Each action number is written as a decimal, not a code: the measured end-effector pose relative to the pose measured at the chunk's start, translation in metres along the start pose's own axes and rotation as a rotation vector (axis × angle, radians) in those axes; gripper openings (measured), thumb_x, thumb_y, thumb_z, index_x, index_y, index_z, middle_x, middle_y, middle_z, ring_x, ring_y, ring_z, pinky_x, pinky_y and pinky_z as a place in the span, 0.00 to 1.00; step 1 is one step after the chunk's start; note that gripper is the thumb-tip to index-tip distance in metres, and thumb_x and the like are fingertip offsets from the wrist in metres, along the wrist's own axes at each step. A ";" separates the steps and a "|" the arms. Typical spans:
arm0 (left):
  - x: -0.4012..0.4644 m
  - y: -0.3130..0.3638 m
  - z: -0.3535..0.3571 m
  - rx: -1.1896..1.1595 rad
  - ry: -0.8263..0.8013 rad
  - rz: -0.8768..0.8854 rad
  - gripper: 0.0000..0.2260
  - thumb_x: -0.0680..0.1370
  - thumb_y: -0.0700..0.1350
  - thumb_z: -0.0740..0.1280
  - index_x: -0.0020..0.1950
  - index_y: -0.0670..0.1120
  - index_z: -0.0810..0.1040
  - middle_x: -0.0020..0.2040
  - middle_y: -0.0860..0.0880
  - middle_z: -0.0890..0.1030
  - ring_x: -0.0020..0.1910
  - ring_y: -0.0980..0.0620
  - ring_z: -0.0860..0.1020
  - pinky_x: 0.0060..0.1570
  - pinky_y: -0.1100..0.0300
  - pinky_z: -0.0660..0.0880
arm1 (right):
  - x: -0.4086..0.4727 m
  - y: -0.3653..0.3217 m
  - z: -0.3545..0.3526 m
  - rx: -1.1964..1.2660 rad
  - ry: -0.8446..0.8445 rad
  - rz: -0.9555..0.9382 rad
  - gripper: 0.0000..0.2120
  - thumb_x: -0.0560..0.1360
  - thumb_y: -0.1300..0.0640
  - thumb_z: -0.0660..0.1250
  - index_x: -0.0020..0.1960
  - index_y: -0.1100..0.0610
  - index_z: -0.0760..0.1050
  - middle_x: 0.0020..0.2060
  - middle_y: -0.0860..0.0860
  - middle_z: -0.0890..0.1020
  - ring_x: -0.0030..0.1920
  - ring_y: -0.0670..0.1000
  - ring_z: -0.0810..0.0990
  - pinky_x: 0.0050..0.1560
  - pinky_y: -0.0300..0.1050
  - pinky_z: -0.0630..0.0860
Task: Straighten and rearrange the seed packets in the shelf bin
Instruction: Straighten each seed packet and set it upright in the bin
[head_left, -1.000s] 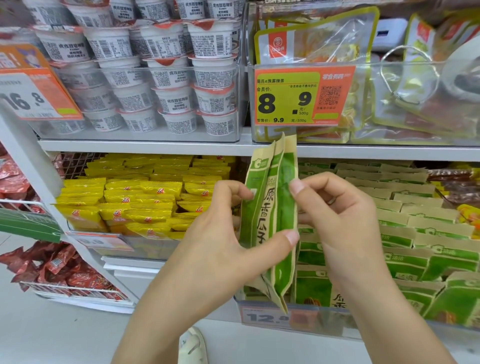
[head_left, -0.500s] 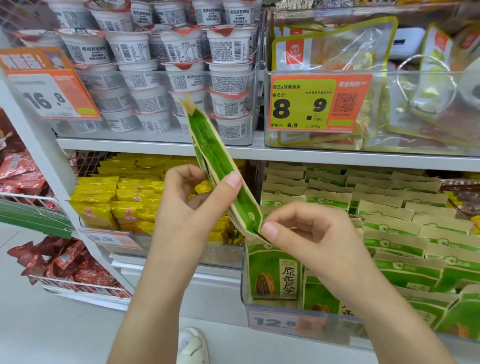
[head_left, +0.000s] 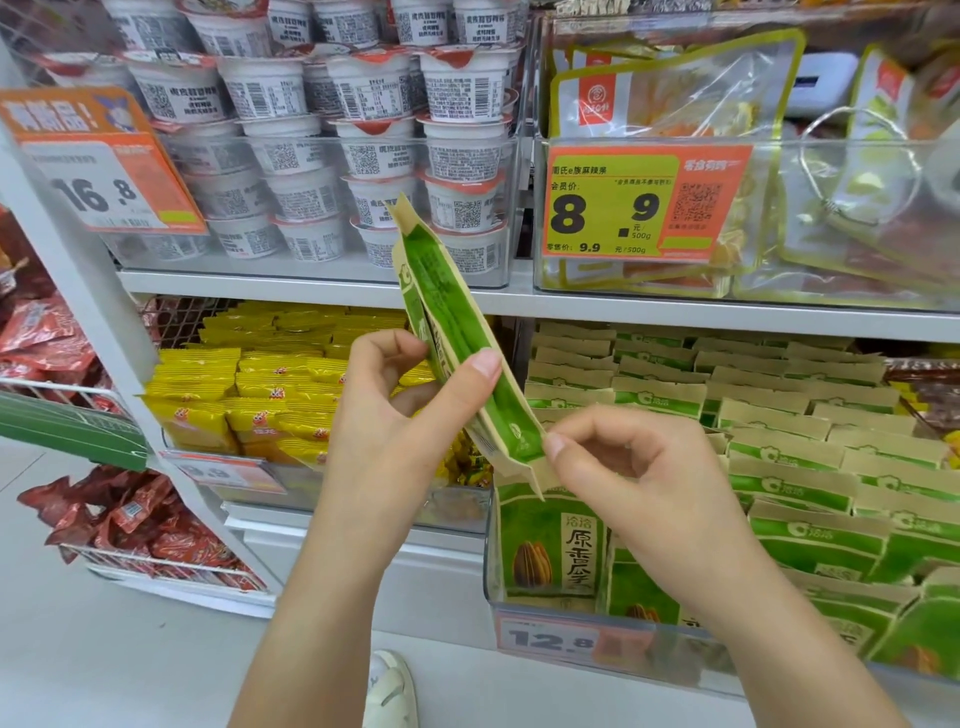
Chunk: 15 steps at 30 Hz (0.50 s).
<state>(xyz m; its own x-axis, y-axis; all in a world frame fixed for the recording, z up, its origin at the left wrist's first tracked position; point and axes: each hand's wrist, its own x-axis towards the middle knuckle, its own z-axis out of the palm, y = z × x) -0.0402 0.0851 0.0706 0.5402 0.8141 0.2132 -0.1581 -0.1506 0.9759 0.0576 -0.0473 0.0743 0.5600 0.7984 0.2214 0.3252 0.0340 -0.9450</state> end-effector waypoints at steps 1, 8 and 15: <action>0.000 0.000 0.000 -0.009 -0.003 -0.003 0.31 0.59 0.61 0.73 0.55 0.45 0.71 0.57 0.47 0.81 0.47 0.53 0.84 0.48 0.55 0.82 | 0.000 0.000 0.000 0.004 0.004 -0.004 0.07 0.70 0.55 0.67 0.36 0.49 0.83 0.34 0.42 0.83 0.38 0.40 0.81 0.41 0.31 0.74; 0.000 0.000 0.000 -0.007 -0.024 -0.004 0.31 0.60 0.61 0.73 0.56 0.45 0.71 0.56 0.49 0.80 0.47 0.54 0.84 0.50 0.52 0.82 | 0.000 0.002 -0.001 -0.004 -0.001 -0.018 0.08 0.72 0.56 0.67 0.36 0.50 0.82 0.34 0.43 0.83 0.38 0.40 0.80 0.41 0.31 0.74; 0.001 0.002 0.000 -0.151 0.035 0.042 0.30 0.62 0.57 0.73 0.59 0.46 0.70 0.54 0.48 0.81 0.47 0.54 0.83 0.47 0.56 0.82 | 0.002 -0.001 -0.004 0.118 0.024 0.000 0.10 0.70 0.47 0.67 0.40 0.52 0.83 0.38 0.44 0.85 0.42 0.41 0.83 0.45 0.33 0.77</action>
<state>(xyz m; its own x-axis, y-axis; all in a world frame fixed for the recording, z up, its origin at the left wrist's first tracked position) -0.0400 0.0851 0.0727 0.5014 0.8285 0.2493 -0.3039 -0.1011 0.9473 0.0613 -0.0477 0.0764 0.5788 0.7835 0.2262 0.2342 0.1060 -0.9664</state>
